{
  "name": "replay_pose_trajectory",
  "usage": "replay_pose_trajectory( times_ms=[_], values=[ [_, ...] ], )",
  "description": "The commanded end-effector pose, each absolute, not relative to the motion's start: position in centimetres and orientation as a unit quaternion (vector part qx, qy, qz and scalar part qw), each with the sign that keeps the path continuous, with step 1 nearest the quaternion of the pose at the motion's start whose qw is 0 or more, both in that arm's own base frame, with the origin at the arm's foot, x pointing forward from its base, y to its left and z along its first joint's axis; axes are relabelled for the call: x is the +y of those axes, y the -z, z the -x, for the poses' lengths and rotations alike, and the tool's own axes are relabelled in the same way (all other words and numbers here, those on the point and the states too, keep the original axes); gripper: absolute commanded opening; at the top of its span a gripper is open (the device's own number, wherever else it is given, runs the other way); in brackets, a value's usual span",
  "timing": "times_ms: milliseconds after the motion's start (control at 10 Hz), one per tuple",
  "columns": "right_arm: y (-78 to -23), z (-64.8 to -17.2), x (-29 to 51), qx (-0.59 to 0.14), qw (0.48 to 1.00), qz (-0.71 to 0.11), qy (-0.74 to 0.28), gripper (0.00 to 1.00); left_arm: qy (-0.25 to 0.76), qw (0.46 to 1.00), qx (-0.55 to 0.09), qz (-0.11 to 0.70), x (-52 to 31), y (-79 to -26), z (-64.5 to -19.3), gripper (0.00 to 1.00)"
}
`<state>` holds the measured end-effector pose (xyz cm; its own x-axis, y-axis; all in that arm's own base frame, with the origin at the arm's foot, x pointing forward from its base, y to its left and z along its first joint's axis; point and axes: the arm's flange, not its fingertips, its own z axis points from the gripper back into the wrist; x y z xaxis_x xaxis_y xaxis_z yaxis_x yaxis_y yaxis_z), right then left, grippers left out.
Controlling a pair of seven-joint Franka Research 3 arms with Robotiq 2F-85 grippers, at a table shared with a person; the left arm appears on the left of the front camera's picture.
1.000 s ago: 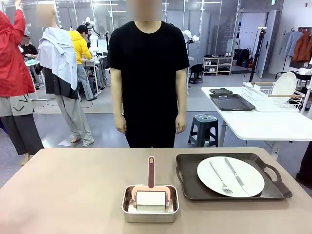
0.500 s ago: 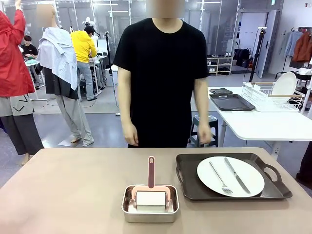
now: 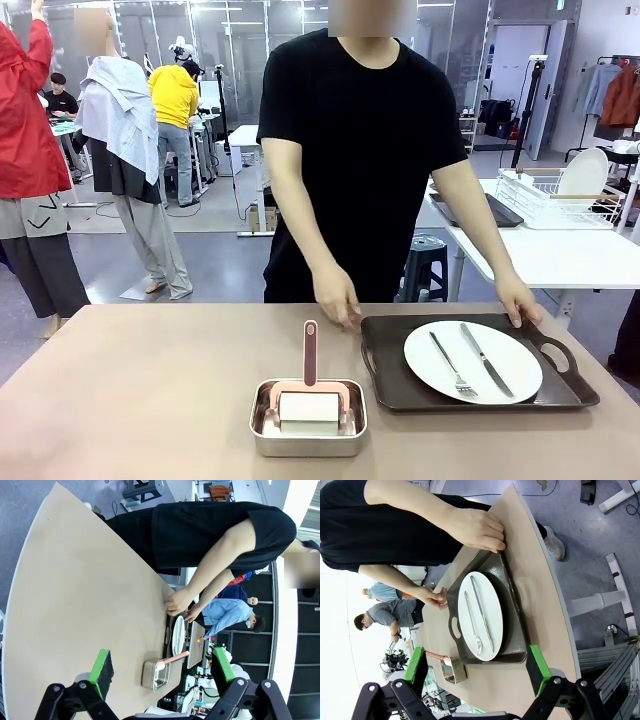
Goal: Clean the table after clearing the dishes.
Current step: When the right (or left) Handle tray is removed, use the right hand (or left hand) to clean the right (or left) side of the table with the Lint Roller.
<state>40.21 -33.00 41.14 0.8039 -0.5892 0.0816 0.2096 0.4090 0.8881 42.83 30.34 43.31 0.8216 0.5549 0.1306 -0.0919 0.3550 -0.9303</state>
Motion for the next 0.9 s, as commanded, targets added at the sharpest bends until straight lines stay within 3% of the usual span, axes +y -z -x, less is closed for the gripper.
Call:
replay_pose_trajectory(
  times_ms=[0,800],
  values=[
    [-41.29,-40.13,-32.90,-0.197,0.815,-0.487,0.245,1.00,-0.198,0.794,-0.214,0.534,30.81,-43.47,-42.64,1.00],
    [-41.29,-40.13,-32.90,-0.197,0.815,-0.487,0.245,1.00,-0.198,0.794,-0.214,0.534,30.81,-43.47,-42.64,1.00]
  ],
)
